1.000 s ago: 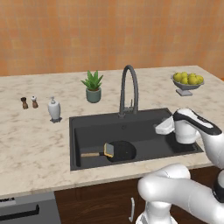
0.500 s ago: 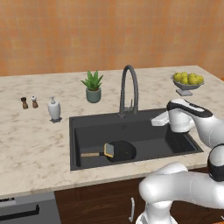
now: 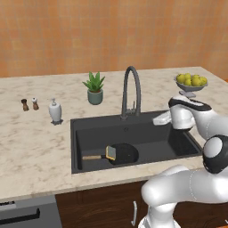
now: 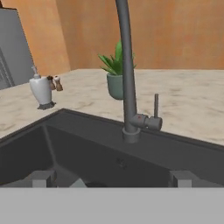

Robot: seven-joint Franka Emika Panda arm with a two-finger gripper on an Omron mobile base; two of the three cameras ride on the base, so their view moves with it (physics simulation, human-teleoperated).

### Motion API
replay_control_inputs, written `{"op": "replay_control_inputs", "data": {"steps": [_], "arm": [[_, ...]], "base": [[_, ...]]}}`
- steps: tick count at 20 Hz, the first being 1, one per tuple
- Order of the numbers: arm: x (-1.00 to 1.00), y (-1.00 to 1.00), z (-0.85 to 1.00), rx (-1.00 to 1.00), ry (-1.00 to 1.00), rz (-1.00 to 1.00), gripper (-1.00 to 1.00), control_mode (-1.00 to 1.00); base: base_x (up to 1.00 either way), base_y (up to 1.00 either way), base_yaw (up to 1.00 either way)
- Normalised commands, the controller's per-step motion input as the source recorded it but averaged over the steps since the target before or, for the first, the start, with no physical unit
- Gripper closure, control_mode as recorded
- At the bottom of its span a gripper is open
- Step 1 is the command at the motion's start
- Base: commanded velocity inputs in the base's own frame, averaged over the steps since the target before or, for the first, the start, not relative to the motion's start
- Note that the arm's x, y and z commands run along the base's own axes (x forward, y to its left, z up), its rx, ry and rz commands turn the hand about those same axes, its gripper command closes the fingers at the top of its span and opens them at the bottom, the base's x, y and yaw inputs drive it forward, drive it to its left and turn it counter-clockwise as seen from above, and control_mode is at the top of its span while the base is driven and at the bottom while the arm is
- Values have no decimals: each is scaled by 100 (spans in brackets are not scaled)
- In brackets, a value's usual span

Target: Pick the pan and sponge and place them into the sink. Then turn on the water.

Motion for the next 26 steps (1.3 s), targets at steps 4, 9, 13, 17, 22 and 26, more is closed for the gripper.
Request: {"op": "replay_control_inputs", "data": {"steps": [4,9,13,17,22,26], "arm": [[0,10,9,0,0,0,-100,-100],[11,11,4,0,4,0,-100,-100],[23,30,1,0,4,-7,-100,-100],[27,7,2,0,13,-1,-100,-100],[10,1,1,0,9,-1,-100,-100],[0,1,0,0,-9,-2,-100,-100]], "base": [[0,0,0],[0,0,0],[0,0,0],[0,0,0],[0,0,0],[0,0,0]]}}
